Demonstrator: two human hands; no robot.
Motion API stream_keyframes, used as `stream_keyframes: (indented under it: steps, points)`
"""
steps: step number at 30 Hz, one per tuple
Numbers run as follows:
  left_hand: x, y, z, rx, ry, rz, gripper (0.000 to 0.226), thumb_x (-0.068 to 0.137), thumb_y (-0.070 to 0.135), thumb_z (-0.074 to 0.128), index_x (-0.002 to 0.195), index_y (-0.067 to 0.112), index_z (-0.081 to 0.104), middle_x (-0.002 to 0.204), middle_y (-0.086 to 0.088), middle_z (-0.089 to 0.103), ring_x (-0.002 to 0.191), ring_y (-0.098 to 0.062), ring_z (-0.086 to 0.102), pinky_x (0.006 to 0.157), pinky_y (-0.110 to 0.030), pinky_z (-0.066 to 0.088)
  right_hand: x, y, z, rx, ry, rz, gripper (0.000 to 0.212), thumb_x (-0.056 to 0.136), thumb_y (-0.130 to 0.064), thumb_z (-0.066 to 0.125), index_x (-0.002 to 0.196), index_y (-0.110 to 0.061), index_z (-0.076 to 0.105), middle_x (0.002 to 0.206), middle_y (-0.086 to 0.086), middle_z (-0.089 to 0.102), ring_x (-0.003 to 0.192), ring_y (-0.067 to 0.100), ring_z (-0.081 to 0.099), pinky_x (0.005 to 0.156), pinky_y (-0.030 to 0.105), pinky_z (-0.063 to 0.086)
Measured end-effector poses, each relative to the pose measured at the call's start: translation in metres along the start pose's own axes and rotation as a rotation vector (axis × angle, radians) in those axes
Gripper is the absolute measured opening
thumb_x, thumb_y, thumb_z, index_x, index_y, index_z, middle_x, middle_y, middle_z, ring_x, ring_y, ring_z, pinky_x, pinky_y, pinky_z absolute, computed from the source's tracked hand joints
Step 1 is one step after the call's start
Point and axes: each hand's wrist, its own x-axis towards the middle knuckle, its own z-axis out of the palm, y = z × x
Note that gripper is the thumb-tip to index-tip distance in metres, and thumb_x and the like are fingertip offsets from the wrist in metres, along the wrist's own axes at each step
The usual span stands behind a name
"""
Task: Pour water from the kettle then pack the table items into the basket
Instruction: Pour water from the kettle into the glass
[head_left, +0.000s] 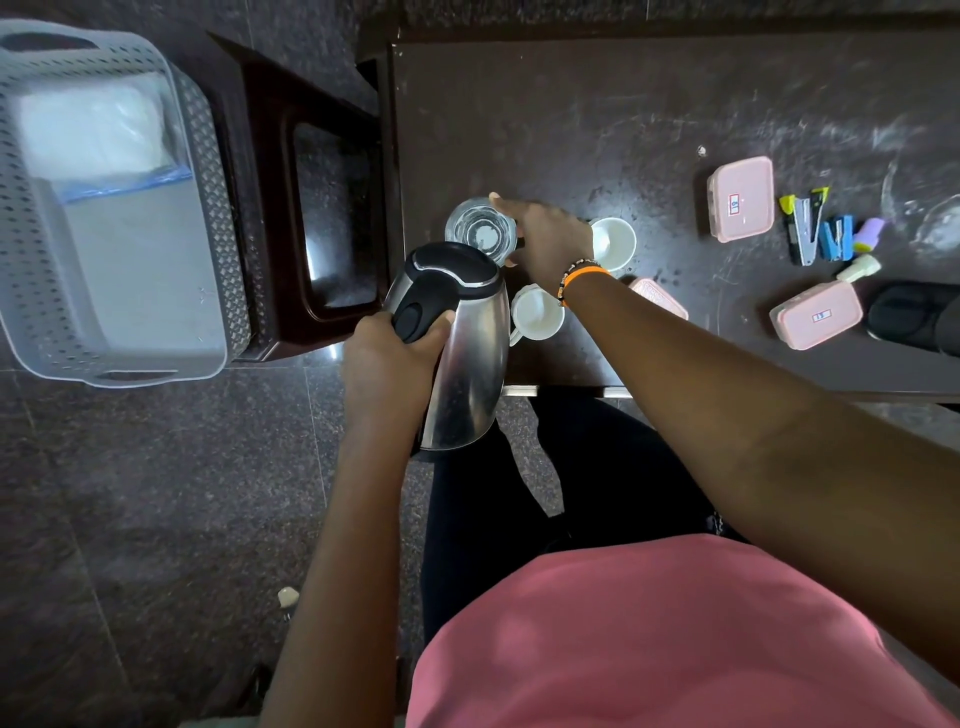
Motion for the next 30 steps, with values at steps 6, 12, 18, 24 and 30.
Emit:
stream_keyframes:
  steps: [6,12,18,24,30]
  points:
    - [0.0016,-0.0025,0.0010,0.003,0.008,-0.012,0.036,0.076,0.048,0.066,0.072,0.013,0.059,0.059,0.009,0.054,0.056,-0.003,0.050,0.046,-0.018,0.030,-0.0006,-0.0004,0.0000,0.015,0.013,-0.007,0.058,0.079,-0.032,0.056,0.133,-0.045,0.038,0.118,0.006,0.066,0.104,0.035,0.063,0.085,0.046,0.050]
    - [0.0019,-0.0030,0.0014,0.004,0.009,-0.026,0.036,0.076,0.049,0.066,0.074,0.013,0.060,0.061,0.010,0.055,0.057,-0.003,0.051,0.046,-0.018,0.031,-0.0004,-0.0017,-0.0003,0.005,0.011,-0.001,0.062,0.077,-0.032,0.059,0.133,-0.046,0.037,0.119,0.004,0.066,0.104,0.034,0.063,0.083,0.043,0.050]
    - [0.0024,-0.0026,0.0022,-0.005,-0.003,-0.035,0.037,0.076,0.049,0.066,0.078,0.012,0.063,0.063,0.009,0.055,0.059,-0.004,0.051,0.048,-0.017,0.032,-0.0002,-0.0030,-0.0024,-0.006,-0.003,0.003,0.064,0.077,-0.028,0.061,0.133,-0.046,0.038,0.120,0.004,0.066,0.104,0.034,0.063,0.083,0.043,0.051]
    - [0.0025,-0.0023,0.0021,0.004,0.000,-0.024,0.039,0.077,0.049,0.066,0.080,0.010,0.063,0.062,0.009,0.054,0.057,-0.002,0.049,0.047,-0.016,0.029,-0.0007,-0.0029,-0.0044,-0.019,-0.021,0.017,0.066,0.076,-0.028,0.062,0.134,-0.047,0.037,0.121,0.004,0.065,0.105,0.034,0.063,0.084,0.043,0.051]
    - [0.0023,-0.0015,0.0025,0.006,0.003,-0.036,0.042,0.076,0.051,0.065,0.081,0.009,0.063,0.063,0.008,0.054,0.057,-0.003,0.049,0.047,-0.016,0.028,-0.0010,-0.0025,-0.0051,-0.016,-0.032,0.019,0.067,0.076,-0.028,0.062,0.134,-0.047,0.036,0.121,0.004,0.065,0.106,0.034,0.062,0.084,0.043,0.050]
